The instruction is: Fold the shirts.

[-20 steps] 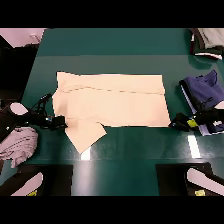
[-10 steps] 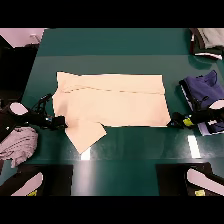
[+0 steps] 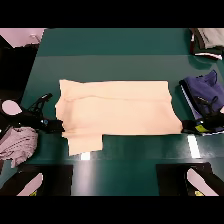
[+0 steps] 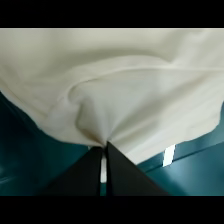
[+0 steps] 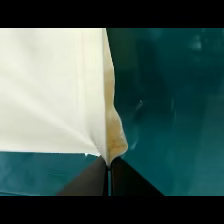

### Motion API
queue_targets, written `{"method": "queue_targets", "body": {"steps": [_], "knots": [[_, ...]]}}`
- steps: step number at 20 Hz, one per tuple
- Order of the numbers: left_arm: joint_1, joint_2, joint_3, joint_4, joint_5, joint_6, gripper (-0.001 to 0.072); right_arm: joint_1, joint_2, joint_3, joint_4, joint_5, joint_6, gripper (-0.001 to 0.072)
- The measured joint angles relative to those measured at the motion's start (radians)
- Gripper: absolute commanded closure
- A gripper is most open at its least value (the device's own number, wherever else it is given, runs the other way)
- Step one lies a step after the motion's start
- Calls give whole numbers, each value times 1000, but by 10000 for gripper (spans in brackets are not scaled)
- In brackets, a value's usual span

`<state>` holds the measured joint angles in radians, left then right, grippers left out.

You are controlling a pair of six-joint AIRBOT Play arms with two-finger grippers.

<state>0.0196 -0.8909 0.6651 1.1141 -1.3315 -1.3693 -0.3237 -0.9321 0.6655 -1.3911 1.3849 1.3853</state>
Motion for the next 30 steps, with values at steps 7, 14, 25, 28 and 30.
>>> {"method": "queue_targets", "body": {"steps": [7,14,25,28,30], "knots": [[-94,121,58,-62,-74,-28,679,48,225,5,-13,7,55,699],[-106,46,219,90,172,-55,679,139,106,165,8,-67,93,699],[-107,-311,475,135,461,-39,677,227,-356,500,11,-106,109,693],[-107,-393,518,140,534,-51,250,227,-449,560,21,-136,136,200],[-106,-428,532,143,581,-83,167,214,-498,594,77,-167,146,195]]}}
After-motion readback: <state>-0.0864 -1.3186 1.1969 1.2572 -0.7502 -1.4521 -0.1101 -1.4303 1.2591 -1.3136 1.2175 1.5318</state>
